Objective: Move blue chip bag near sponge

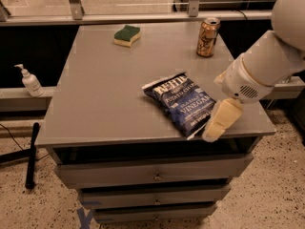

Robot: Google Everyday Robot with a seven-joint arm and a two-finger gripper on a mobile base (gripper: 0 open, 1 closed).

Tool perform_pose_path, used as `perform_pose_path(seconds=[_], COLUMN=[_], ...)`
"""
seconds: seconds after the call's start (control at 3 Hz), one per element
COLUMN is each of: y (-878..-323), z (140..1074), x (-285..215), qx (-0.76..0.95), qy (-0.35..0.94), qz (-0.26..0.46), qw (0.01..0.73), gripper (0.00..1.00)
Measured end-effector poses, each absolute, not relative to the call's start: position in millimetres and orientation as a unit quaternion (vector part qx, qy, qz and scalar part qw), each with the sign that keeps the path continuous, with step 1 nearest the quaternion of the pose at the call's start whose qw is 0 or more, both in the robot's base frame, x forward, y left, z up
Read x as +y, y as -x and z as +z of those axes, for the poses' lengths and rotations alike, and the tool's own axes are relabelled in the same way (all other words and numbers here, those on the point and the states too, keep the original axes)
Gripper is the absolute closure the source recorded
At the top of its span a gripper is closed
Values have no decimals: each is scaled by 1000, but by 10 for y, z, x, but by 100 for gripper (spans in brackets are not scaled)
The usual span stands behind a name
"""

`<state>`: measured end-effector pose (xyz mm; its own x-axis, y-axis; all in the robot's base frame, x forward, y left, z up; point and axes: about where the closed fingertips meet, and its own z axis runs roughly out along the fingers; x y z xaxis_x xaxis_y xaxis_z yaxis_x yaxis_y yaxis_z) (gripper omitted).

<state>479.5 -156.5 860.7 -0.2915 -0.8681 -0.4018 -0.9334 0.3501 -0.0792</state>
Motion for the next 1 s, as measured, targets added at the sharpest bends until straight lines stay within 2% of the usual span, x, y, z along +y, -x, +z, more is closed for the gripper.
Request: perform_pose_path(seconds=[0.33, 1.0], y=[-4770, -4844], z=[8514, 8566], x=[-1349, -1157], qx=[794, 786], qy=[564, 567], qz=[108, 119], qw=[199, 217], gripper=[18, 64])
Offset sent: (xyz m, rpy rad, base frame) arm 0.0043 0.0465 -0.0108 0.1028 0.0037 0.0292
